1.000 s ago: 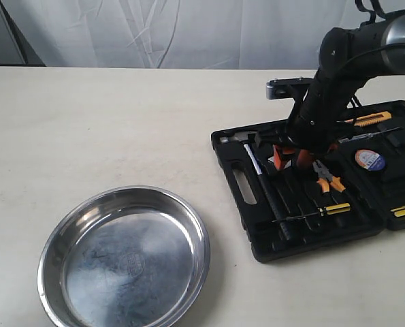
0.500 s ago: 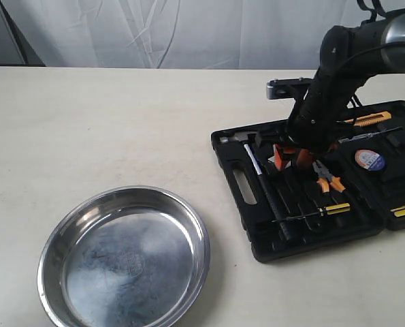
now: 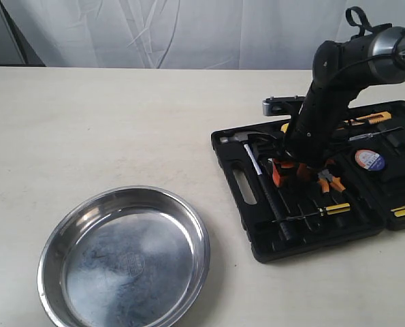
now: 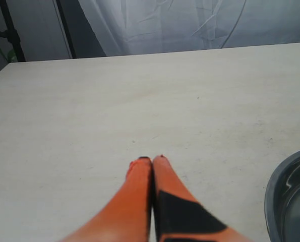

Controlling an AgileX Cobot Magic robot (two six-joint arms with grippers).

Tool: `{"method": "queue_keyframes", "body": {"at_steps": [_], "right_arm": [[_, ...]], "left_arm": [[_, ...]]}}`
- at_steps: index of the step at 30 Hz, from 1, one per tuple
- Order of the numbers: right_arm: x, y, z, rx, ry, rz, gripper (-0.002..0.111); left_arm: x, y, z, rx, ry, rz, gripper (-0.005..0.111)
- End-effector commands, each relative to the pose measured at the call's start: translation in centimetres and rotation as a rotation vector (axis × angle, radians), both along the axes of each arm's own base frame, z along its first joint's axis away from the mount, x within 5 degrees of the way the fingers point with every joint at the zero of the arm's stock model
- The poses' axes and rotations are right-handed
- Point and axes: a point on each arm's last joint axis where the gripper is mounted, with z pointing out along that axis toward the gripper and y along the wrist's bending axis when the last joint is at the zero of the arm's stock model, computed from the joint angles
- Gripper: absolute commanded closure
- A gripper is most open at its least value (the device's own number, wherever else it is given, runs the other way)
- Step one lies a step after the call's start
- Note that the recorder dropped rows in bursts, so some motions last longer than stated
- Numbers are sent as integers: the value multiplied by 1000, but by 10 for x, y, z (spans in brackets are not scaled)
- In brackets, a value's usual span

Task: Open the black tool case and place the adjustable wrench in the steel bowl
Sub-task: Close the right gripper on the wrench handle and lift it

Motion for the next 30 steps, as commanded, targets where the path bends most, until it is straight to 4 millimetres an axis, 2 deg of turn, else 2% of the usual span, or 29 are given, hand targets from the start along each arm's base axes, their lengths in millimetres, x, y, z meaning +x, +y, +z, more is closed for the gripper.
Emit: {"method": "queue_keyframes", "body": {"at_steps": [1, 2, 3, 7, 14, 30], "right_arm": [[-2, -2, -24, -26, 43, 22, 89], [-2, -1, -23, -15, 38, 46, 106], [-2, 0, -20, -2, 31, 48, 108], [-1, 4, 5, 62, -31, 47, 109], [5, 3, 58, 90, -262, 52, 109], [10, 3, 93, 119, -459, 56, 109]], "left_arm": [[1, -1, 3, 2, -16, -9, 107], [1, -1, 3, 2, -16, -9, 107], [1, -1, 3, 2, -16, -9, 107], [1, -1, 3, 2, -16, -9, 107], [1, -1, 3, 2, -16, -9, 107], [1, -1, 3, 2, -14, -8, 107]]}}
